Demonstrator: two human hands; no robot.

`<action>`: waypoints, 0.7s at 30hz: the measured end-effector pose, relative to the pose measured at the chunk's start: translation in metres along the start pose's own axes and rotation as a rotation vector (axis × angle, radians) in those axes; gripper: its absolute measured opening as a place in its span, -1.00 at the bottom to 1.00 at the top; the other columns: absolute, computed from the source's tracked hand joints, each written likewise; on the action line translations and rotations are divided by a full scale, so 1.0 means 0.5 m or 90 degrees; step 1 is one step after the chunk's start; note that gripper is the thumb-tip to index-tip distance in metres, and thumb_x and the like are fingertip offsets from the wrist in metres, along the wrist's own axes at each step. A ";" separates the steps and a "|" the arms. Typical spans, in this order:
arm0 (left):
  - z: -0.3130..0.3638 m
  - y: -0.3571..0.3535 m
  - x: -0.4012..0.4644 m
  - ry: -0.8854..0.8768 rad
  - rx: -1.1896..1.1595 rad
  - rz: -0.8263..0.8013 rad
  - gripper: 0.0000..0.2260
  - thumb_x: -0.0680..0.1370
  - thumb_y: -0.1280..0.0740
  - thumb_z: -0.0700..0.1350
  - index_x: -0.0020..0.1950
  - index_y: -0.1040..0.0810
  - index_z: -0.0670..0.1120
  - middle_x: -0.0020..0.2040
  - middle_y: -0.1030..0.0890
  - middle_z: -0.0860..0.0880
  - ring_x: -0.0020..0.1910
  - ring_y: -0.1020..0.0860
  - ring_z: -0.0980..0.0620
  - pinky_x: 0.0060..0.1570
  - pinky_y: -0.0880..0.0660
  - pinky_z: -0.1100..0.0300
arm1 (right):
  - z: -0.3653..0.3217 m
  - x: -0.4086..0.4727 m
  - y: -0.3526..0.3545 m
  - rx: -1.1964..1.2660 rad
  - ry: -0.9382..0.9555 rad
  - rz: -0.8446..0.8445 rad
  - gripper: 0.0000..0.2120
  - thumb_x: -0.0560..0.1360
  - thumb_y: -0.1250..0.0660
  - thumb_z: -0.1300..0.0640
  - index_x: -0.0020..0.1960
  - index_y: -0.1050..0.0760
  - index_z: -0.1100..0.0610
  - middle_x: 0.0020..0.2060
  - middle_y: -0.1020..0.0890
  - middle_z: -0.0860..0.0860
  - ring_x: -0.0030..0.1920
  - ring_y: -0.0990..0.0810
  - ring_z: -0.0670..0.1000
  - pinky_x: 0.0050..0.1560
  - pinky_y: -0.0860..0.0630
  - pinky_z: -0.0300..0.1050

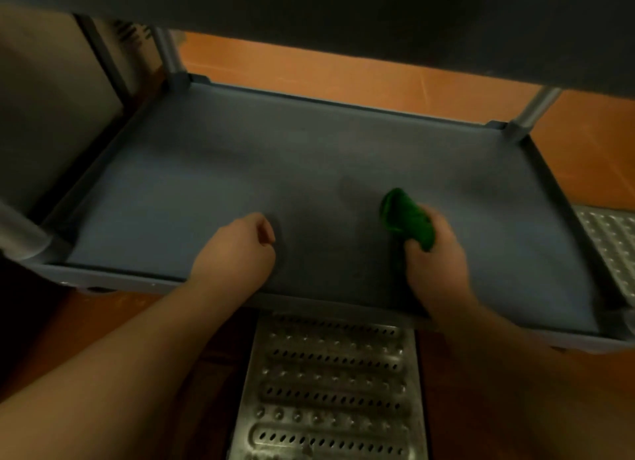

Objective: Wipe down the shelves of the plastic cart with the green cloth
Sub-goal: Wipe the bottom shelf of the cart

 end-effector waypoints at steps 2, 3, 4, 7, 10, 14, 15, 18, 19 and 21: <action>-0.028 0.018 -0.004 0.012 0.005 0.002 -0.84 0.44 -0.22 -0.20 -0.12 -0.50 0.04 -0.13 -0.60 -0.03 -0.10 -0.56 -0.09 -0.02 -0.55 -0.01 | -0.033 -0.036 -0.075 0.022 0.005 -0.025 -0.51 0.52 -0.29 0.27 0.40 -0.41 -0.04 0.23 -0.58 -0.01 0.19 -0.55 0.03 0.23 -0.49 -0.01; -0.044 0.030 -0.004 0.017 0.007 0.004 -0.84 0.44 -0.22 -0.20 -0.12 -0.50 0.05 -0.12 -0.60 -0.03 -0.09 -0.56 -0.10 -0.01 -0.55 0.00 | -0.051 -0.052 -0.110 0.035 0.008 -0.033 -0.49 0.51 -0.31 0.25 0.42 -0.41 -0.05 0.26 -0.57 0.00 0.22 -0.55 0.06 0.27 -0.48 0.06; -0.059 0.043 -0.004 0.022 0.009 0.007 -0.84 0.44 -0.22 -0.20 -0.12 -0.50 0.05 -0.12 -0.61 -0.03 -0.08 -0.56 -0.10 0.00 -0.54 0.01 | -0.071 -0.069 -0.144 0.052 0.020 -0.038 -0.48 0.50 -0.32 0.25 0.43 -0.41 -0.02 0.27 -0.56 0.01 0.24 -0.54 0.06 0.30 -0.46 0.08; -0.105 0.090 -0.007 0.037 0.015 0.020 -0.82 0.43 -0.23 -0.21 -0.13 -0.48 0.08 -0.14 -0.60 -0.01 -0.08 -0.57 -0.09 0.00 -0.54 0.00 | -0.139 -0.125 -0.244 0.110 0.062 -0.052 -0.48 0.47 -0.30 0.23 0.42 -0.42 0.04 0.31 -0.51 0.02 0.31 -0.47 0.02 0.40 -0.37 0.05; -0.144 0.133 -0.020 0.041 0.008 0.045 -0.82 0.43 -0.25 -0.22 -0.10 -0.47 0.07 -0.17 -0.59 0.03 -0.08 -0.57 -0.08 -0.03 -0.53 0.05 | -0.206 -0.168 -0.339 0.136 0.069 -0.110 -0.45 0.47 -0.29 0.22 0.45 -0.39 0.03 0.35 -0.47 0.03 0.36 -0.42 0.06 0.43 -0.32 0.10; -0.189 0.188 -0.040 0.039 0.020 0.099 -0.83 0.43 -0.25 -0.21 -0.02 -0.48 -0.01 -0.09 -0.62 -0.08 -0.03 -0.58 -0.15 -0.05 -0.54 0.00 | -0.296 -0.188 -0.434 0.155 0.084 -0.187 -0.49 0.48 -0.25 0.23 0.43 -0.41 0.07 0.31 -0.51 0.06 0.32 -0.47 0.09 0.39 -0.37 0.09; -0.202 0.202 -0.046 0.043 0.018 0.116 -0.81 0.43 -0.25 -0.21 0.01 -0.48 -0.02 -0.06 -0.63 -0.10 -0.01 -0.59 -0.15 -0.01 -0.54 -0.02 | -0.318 -0.192 -0.451 0.159 0.088 -0.212 -0.51 0.50 -0.24 0.24 0.43 -0.41 0.06 0.29 -0.52 0.05 0.29 -0.48 0.07 0.36 -0.38 0.02; -0.238 0.234 -0.067 0.078 -0.011 0.172 -0.76 0.45 -0.26 -0.23 0.11 -0.42 -0.07 -0.03 -0.62 -0.10 0.03 -0.59 -0.16 0.00 -0.52 0.05 | -0.367 -0.206 -0.487 0.204 0.087 -0.279 -0.55 0.55 -0.23 0.27 0.40 -0.41 0.01 0.23 -0.56 -0.01 0.21 -0.53 0.01 0.18 -0.39 -0.18; -0.246 0.239 -0.075 0.090 -0.015 0.195 -0.74 0.46 -0.27 -0.23 0.13 -0.40 -0.07 -0.06 -0.59 -0.08 0.03 -0.59 -0.18 -0.05 -0.49 0.09 | -0.376 -0.208 -0.492 0.248 0.065 -0.295 -0.56 0.55 -0.22 0.26 0.39 -0.41 -0.02 0.19 -0.57 -0.03 0.17 -0.55 -0.01 0.15 -0.42 -0.16; -0.252 0.245 -0.086 0.099 -0.010 0.230 -0.75 0.48 -0.27 -0.22 0.15 -0.39 -0.08 -0.12 -0.56 -0.07 0.01 -0.58 -0.22 -0.11 -0.41 0.15 | -0.374 -0.203 -0.498 0.372 -0.016 -0.337 -0.55 0.56 -0.24 0.22 0.40 -0.41 -0.07 0.13 -0.58 -0.07 0.10 -0.58 -0.04 0.15 -0.50 -0.10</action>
Point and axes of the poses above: each hand's wrist, its own x-axis towards the middle knuckle, its own y-axis out of the back of the hand, z = x × y, the point moved 3 cm from there along x, towards the middle knuckle
